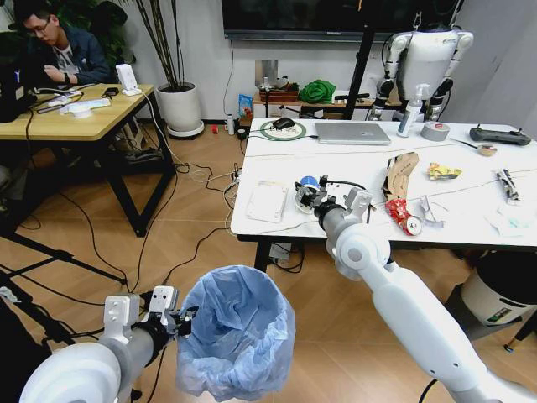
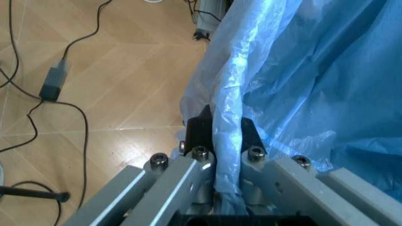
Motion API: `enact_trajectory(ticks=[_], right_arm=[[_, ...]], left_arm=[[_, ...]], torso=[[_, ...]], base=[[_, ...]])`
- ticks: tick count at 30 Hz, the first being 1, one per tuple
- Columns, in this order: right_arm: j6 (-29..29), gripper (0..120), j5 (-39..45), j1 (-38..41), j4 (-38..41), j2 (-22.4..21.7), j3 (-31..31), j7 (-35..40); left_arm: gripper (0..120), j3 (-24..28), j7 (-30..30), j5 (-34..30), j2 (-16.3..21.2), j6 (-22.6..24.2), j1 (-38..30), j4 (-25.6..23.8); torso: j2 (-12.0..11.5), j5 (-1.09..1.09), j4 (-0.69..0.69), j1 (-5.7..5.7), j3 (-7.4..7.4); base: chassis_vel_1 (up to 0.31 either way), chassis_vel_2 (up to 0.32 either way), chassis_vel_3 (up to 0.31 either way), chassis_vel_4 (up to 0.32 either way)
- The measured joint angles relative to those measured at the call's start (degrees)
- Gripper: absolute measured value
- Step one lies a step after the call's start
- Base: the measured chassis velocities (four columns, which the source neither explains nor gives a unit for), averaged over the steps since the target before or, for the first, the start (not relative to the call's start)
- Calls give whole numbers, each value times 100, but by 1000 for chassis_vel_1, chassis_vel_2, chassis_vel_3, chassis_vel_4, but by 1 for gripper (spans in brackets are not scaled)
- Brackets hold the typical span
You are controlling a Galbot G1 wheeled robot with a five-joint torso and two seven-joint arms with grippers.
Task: Pick up the trash bin and place the trash from the table into it.
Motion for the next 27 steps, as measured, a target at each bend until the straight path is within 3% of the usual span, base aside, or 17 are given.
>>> enact_trajectory(ticks=[2,4,14,22,27], right_arm=[[0,12,1,8,-2,-6,-12,0],[2,0,6,28,-5,-43,-37,-6],[12,0,88,-89,265,-315,104,-85],[100,0,123,-865,1442,-861,501,-1157],[40,0,262,-1748,2348,-1359,1007,-2170]], left_arm=[[0,-2,0,0,-1,0,-3,0],[0,-16,1,0,-7,0,-12,0],[0,-78,6,-8,-23,0,-16,0],[0,-135,-15,-82,-78,0,-58,0],[0,-66,-21,-82,-85,0,-63,0]], torso=[[0,0,0,0,0],[0,0,0,0,0],[0,1,1,0,0],[0,1,0,-1,-1],[0,0,0,-1,-1]], base=[[0,0,0,0],[0,0,0,0],[0,0,0,0],[0,0,0,0],[0,0,0,0]])
